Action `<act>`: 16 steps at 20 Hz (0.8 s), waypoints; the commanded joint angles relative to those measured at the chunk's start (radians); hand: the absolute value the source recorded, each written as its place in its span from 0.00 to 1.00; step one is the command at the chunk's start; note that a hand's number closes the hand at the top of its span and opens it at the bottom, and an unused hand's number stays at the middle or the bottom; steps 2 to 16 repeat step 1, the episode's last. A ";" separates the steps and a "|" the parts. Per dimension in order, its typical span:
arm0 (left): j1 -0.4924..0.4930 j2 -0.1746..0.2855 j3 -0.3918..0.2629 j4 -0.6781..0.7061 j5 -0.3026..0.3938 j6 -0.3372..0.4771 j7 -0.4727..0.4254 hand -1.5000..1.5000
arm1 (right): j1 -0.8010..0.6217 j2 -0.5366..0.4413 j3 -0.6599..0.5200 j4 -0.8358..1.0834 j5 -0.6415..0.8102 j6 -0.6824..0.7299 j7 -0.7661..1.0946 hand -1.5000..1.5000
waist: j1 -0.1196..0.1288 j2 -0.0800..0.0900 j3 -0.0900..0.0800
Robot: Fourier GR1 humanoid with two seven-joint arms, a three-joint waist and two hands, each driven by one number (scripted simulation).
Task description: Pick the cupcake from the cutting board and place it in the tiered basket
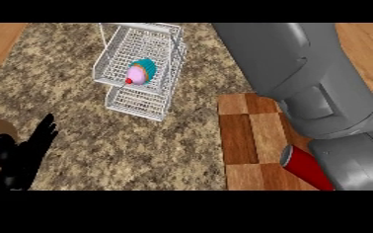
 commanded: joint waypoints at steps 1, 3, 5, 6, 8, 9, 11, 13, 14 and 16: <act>0.013 0.016 0.029 -0.001 0.012 0.004 0.010 0.50 | 0.103 0.035 -0.026 -0.166 -0.045 -0.074 0.039 0.00 | -0.042 -0.016 0.002; 0.013 0.016 0.029 -0.001 0.012 0.004 0.010 0.50 | 0.103 0.035 -0.026 -0.166 -0.045 -0.074 0.039 0.00 | -0.042 -0.016 0.002; 0.013 0.016 0.029 -0.001 0.012 0.004 0.010 0.50 | 0.103 0.035 -0.026 -0.166 -0.045 -0.074 0.039 0.00 | -0.042 -0.016 0.002; 0.013 0.016 0.029 -0.001 0.012 0.004 0.010 0.50 | 0.103 0.035 -0.026 -0.166 -0.045 -0.074 0.039 0.00 | -0.042 -0.016 0.002; 0.013 0.016 0.029 -0.001 0.012 0.004 0.010 0.50 | 0.103 0.035 -0.026 -0.166 -0.045 -0.074 0.039 0.00 | -0.042 -0.016 0.002; 0.013 0.016 0.029 -0.001 0.012 0.004 0.010 0.50 | 0.103 0.035 -0.026 -0.166 -0.045 -0.074 0.039 0.00 | -0.042 -0.016 0.002; 0.013 0.016 0.029 -0.001 0.012 0.004 0.010 0.50 | 0.103 0.035 -0.026 -0.166 -0.045 -0.074 0.039 0.00 | -0.042 -0.016 0.002; 0.013 0.016 0.029 -0.001 0.012 0.004 0.010 0.50 | 0.103 0.035 -0.026 -0.166 -0.045 -0.074 0.039 0.00 | -0.042 -0.016 0.002; 0.013 0.016 0.029 -0.001 0.012 0.004 0.010 0.50 | 0.103 0.035 -0.026 -0.166 -0.045 -0.074 0.039 0.00 | -0.042 -0.016 0.002; 0.013 0.016 0.029 -0.001 0.012 0.004 0.010 0.50 | 0.103 0.035 -0.026 -0.166 -0.045 -0.074 0.039 0.00 | -0.042 -0.016 0.002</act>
